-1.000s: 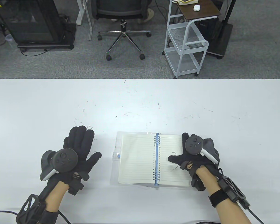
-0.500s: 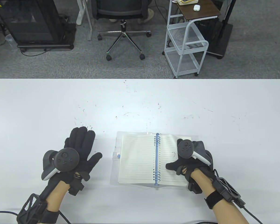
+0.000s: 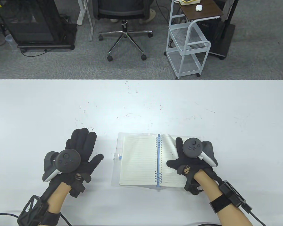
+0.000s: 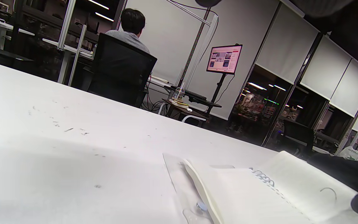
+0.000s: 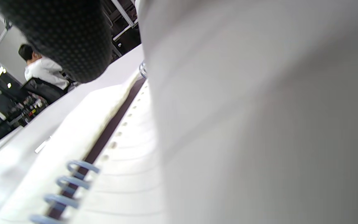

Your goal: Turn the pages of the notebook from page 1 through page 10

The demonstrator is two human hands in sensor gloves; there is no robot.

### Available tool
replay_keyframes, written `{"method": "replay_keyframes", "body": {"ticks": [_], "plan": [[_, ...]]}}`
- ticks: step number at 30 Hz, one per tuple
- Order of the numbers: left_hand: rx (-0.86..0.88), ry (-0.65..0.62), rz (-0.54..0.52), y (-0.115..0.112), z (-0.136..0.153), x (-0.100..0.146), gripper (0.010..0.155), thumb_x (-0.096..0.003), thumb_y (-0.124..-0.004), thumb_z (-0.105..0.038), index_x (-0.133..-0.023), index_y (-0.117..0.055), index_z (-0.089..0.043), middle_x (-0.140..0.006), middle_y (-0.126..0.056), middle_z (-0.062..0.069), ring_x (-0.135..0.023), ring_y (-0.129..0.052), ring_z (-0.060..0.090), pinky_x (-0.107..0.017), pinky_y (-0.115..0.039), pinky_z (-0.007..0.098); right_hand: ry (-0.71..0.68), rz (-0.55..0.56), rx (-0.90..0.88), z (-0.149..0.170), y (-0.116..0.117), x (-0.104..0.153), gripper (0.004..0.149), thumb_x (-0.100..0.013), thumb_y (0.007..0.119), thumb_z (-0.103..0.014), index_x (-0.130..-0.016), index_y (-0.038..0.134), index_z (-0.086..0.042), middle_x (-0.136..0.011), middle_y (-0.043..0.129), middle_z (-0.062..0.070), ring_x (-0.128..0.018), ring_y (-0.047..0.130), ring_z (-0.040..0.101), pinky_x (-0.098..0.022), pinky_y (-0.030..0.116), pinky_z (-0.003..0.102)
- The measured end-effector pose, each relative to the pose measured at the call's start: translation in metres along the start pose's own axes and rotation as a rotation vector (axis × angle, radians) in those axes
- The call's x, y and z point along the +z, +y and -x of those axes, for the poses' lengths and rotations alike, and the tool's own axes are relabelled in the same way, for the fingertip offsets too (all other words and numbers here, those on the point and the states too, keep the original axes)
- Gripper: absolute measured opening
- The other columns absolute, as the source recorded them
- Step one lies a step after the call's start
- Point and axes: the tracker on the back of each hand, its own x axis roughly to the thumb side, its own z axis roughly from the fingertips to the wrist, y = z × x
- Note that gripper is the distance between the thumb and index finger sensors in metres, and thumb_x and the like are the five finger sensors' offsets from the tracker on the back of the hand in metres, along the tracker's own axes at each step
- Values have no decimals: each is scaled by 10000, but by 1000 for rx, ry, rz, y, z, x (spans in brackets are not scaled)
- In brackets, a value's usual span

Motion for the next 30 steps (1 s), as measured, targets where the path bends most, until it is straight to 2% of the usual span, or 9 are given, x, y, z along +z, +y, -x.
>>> {"method": "replay_keyframes", "body": {"ticks": [3, 7, 9, 11, 15, 19, 25, 30], "plan": [[1, 0, 0, 0, 0, 0, 868, -452, -621, -692, -1141, -347, -242, -1190, -212, 108, -1141, -146, 463, -739, -303, 720, 21, 45, -76, 3, -9, 5, 994, -458, 869, -507, -972, 119, -106, -1046, 317, 282, -836, 644, 651, -557, 616, 719], [2, -2, -3, 1, 0, 0, 866, -452, -620, -692, -1140, -346, -245, -1190, -212, 109, -1141, -147, 463, -739, -306, 720, 66, 142, -211, 8, -26, 13, 999, -460, 860, -491, -957, 113, -51, -964, 258, 405, -778, 797, 549, -521, 718, 645], [3, -2, -4, 1, 0, 0, 868, -452, -621, -692, -1141, -344, -242, -1190, -212, 108, -1141, -147, 464, -739, -307, 719, 98, 201, -298, 13, -35, 19, 1002, -454, 864, -469, -936, 129, 12, -918, 287, 453, -731, 869, 491, -492, 770, 604], [4, -2, -4, 1, 0, 0, 868, -451, -622, -692, -1140, -344, -243, -1190, -214, 109, -1141, -148, 464, -739, -310, 719, 162, 249, -395, 19, -42, 24, 963, -431, 892, -415, -915, 223, 81, -882, 433, 458, -653, 972, 408, -444, 844, 543], [7, -1, -3, 0, 0, 0, 871, -452, -620, -693, -1140, -336, -241, -1190, -214, 109, -1141, -149, 465, -739, -312, 719, 211, 209, -653, 33, -42, 29, 845, -417, 921, -365, -896, 410, 107, -822, 689, 390, -524, 1079, 305, -364, 913, 477], [7, -3, -3, 0, 0, 0, 870, -452, -620, -692, -1140, -337, -240, -1190, -215, 109, -1138, -180, 463, -741, -314, 718, 213, 171, -677, 34, -39, 29, 666, -428, 916, -379, -845, 634, 58, -695, 909, 294, -372, 1142, 221, -266, 956, 418], [10, -3, -10, 1, 0, 0, 870, -452, -621, -691, -1140, -341, -238, -1190, -219, 111, -1138, -179, 464, -740, -317, 718, 176, 121, -644, 22, -33, 26, 514, -469, 860, -411, -784, 768, -16, -608, 989, 263, -284, 1162, 180, -204, 973, 385], [8, -9, -17, 3, 1, 1, 869, -452, -622, -692, -1140, -346, -239, -1190, -223, 111, -1139, -181, 466, -739, -321, 718, 165, 140, -674, 6, -29, 17, 430, -484, 841, -401, -740, 830, -55, -566, 1016, 255, -213, 1162, 152, -156, 974, 362]]}}
